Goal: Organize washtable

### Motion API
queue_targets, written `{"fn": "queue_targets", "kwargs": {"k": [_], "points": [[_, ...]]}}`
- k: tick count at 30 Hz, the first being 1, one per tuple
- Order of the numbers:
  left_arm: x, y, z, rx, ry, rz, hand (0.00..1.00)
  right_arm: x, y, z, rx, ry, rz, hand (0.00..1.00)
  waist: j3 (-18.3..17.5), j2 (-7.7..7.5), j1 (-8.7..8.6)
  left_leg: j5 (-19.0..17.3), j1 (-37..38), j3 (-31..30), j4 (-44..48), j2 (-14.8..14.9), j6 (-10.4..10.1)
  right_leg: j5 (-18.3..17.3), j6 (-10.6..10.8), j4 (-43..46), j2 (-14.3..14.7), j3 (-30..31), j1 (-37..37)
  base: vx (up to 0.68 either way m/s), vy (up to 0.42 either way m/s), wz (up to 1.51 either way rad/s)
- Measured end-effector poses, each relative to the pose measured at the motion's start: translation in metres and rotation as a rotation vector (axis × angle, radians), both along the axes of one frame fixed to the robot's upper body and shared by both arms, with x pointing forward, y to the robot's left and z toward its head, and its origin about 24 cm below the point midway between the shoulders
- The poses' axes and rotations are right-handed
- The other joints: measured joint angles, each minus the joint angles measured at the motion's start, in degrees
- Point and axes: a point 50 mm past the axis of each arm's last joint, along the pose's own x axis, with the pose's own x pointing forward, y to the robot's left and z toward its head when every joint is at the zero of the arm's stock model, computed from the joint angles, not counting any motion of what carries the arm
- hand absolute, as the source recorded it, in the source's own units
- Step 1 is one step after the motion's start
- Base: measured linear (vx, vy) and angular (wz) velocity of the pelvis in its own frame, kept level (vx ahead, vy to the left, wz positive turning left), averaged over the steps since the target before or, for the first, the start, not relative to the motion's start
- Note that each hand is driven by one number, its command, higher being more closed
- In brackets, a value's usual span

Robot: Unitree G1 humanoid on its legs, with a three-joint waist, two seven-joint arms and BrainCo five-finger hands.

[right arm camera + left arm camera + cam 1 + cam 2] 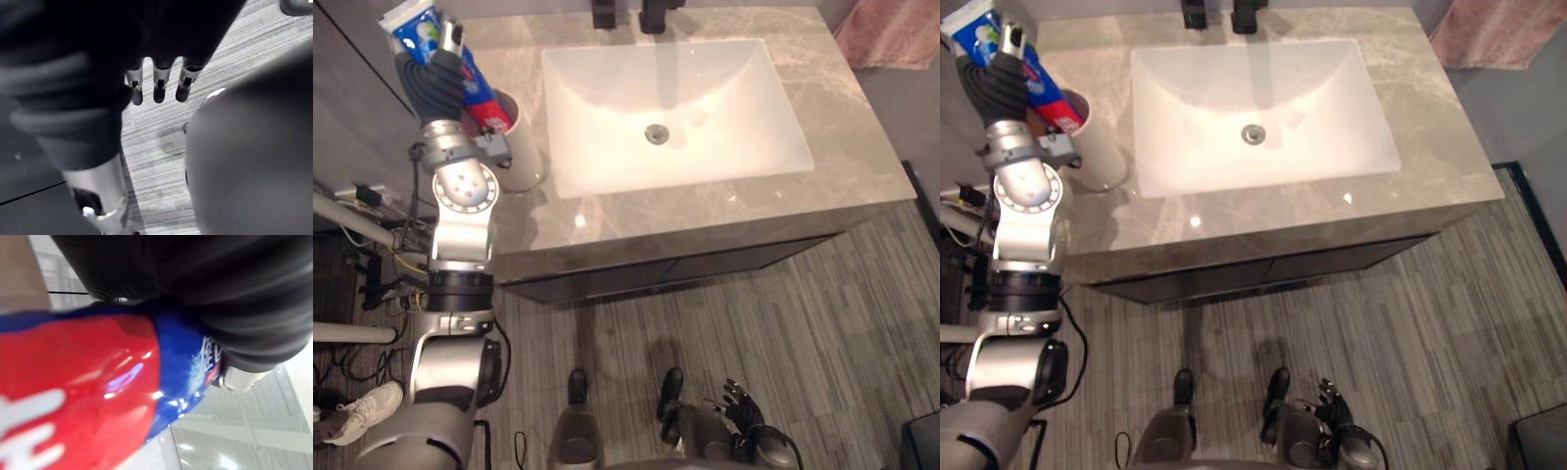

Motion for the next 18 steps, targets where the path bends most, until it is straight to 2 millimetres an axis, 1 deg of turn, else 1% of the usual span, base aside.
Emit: {"fn": "queue_targets", "kwargs": {"k": [18], "points": [[-0.0007,-0.0005,0.0007,0.002,-0.011,-0.006,1.0,0.0008,0.0003,0.0002,0.0,-0.002,0.001,0.0,0.0,0.0,-0.01,0.0,-0.2,-0.1,0.1,0.0,0.0,0.0,0.0,-0.1,0.0,-0.1,-0.1,0.0,0.0,0.0]]}}
